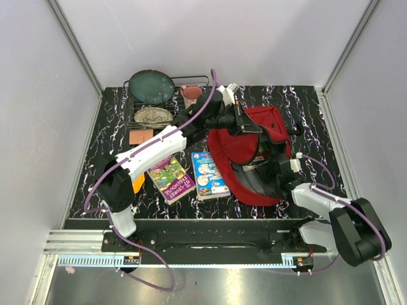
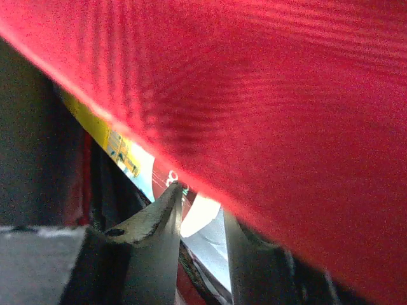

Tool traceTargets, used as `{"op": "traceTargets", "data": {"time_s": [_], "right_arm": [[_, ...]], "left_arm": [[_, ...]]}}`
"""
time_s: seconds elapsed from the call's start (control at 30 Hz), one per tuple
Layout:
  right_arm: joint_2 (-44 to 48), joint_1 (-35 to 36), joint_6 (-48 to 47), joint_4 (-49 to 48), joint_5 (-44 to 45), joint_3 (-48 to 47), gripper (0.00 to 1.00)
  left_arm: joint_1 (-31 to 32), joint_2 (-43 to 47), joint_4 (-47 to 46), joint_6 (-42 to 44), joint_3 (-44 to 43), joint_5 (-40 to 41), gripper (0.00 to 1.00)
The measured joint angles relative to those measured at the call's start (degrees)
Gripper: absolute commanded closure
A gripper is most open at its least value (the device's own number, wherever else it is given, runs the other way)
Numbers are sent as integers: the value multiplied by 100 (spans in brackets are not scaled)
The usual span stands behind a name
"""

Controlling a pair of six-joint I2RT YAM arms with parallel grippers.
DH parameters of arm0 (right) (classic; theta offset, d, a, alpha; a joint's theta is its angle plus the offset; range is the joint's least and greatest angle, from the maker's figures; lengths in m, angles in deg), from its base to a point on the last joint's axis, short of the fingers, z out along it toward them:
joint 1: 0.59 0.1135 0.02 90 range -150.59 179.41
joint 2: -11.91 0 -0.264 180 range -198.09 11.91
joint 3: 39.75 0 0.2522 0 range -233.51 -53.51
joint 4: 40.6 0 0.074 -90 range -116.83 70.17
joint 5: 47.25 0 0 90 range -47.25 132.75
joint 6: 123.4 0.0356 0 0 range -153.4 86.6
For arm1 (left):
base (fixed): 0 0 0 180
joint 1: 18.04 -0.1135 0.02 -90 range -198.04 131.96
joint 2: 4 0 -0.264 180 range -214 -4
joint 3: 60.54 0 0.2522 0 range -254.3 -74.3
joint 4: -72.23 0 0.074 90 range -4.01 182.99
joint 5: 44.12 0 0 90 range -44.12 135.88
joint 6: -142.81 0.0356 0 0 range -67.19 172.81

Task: Pack the student bag
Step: Place the book in the student bag.

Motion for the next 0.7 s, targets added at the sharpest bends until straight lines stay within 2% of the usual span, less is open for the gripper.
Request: {"op": "traceTargets", "data": {"time_s": [0.23, 0.33, 0.37, 0.43, 0.47, 0.6, 0.7], "right_arm": [[-918, 0, -111, -929, 61, -485, 70], [-1222, 0, -149, -1268, 61, -715, 59], [-1270, 0, -179, -1364, 48, -765, 47], [-1248, 0, -219, -1539, 37, -761, 35], [-1200, 0, -243, -1615, 28, -726, 25], [-225, 0, -468, -1539, -48, -181, 21], [1182, 0, -654, -713, 2, 101, 20]], "left_arm": [[26, 0, -28, -2, 17, -24, 100], [31, 0, -20, 0, 17, -24, 100], [31, 0, -20, 0, 17, -24, 100], [31, 0, 0, 13, 17, -22, 100], [31, 0, 20, 24, 17, -22, 100], [28, 0, 79, 107, 17, -24, 100], [26, 0, 92, 186, 17, -37, 86]]}}
